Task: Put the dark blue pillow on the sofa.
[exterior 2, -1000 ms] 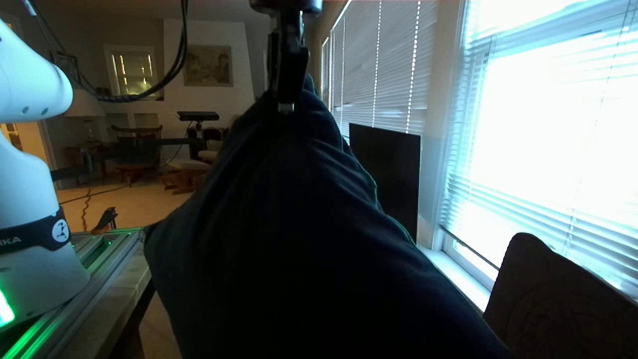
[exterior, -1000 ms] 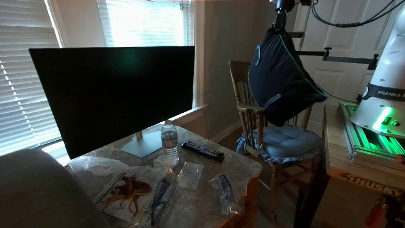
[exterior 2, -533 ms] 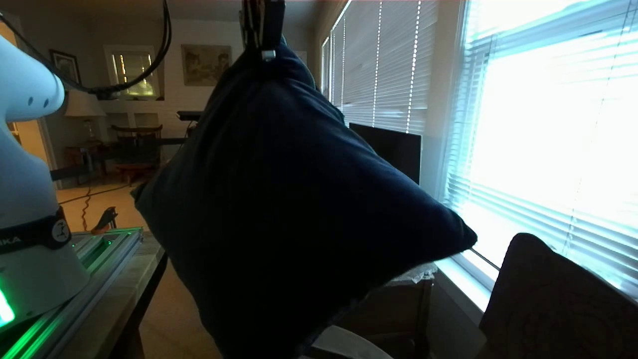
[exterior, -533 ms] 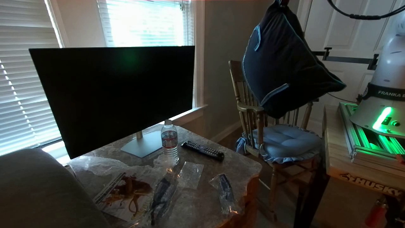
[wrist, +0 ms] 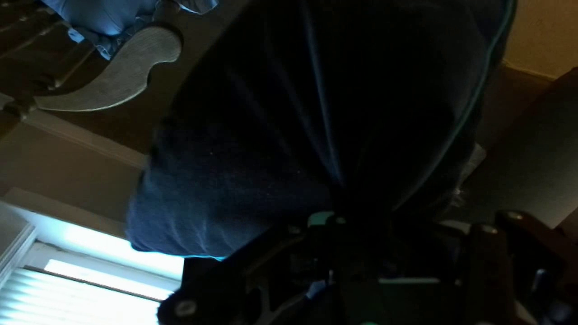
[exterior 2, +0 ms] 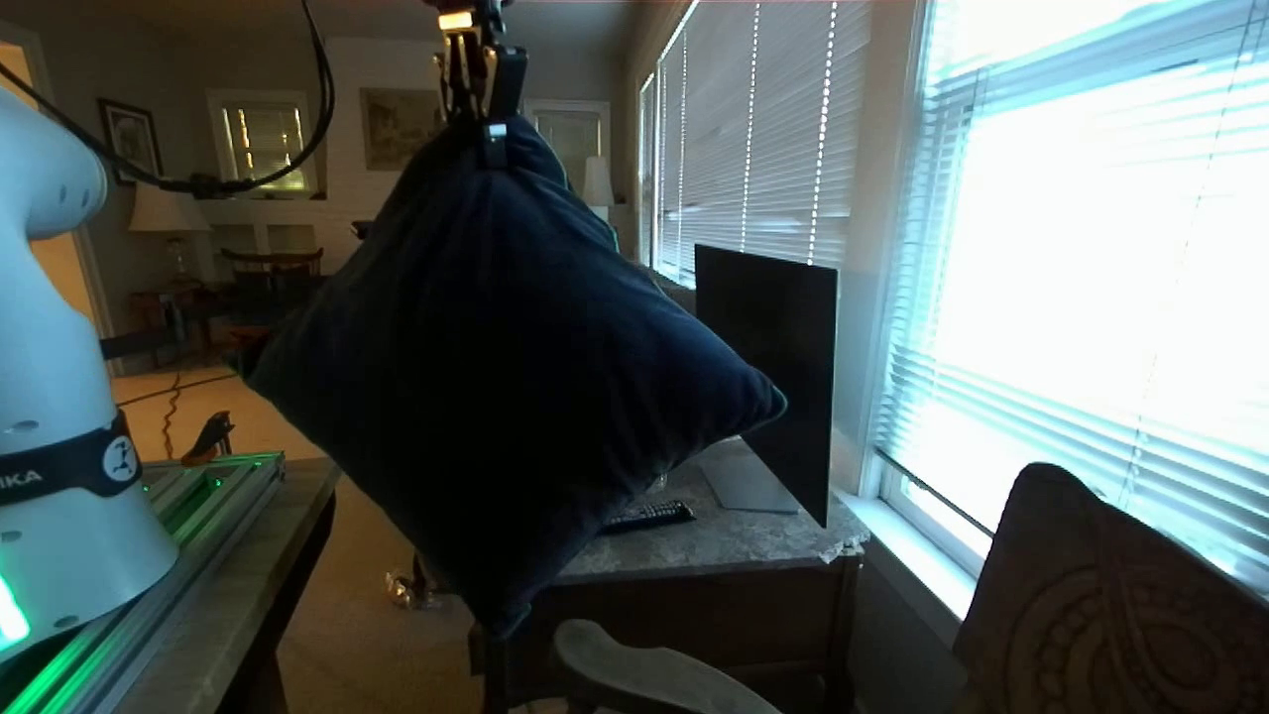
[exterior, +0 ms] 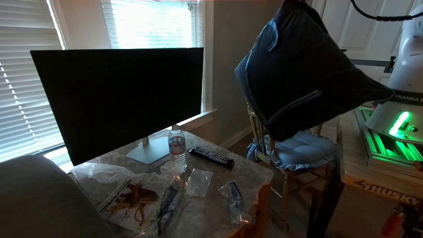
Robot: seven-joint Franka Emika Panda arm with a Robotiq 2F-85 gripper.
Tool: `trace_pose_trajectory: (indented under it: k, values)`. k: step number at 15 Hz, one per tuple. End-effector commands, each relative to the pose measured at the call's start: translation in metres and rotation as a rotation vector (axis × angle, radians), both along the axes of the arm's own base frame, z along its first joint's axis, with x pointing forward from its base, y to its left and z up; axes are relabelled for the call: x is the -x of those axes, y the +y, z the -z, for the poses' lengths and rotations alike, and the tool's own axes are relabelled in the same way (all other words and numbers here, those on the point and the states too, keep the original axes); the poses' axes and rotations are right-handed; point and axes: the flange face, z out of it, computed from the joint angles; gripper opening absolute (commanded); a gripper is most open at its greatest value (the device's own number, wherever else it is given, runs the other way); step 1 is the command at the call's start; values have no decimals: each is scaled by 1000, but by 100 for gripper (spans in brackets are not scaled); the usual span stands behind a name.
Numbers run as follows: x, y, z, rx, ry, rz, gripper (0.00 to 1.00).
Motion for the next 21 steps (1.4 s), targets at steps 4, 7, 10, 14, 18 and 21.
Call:
trace_pose_trajectory:
  k: [4, 7, 10, 14, 18, 21]
  values:
    - [0, 0, -1, -5, -1, 0, 8]
    - [0, 29, 6, -10, 9, -25, 2]
    - [1, 71, 14, 0, 12, -72, 2]
    - [3, 119, 13, -16, -24, -108, 2]
    - [2, 151, 9, -55, -76, -121, 2]
    - [3, 167, -2, -110, -149, -106, 2]
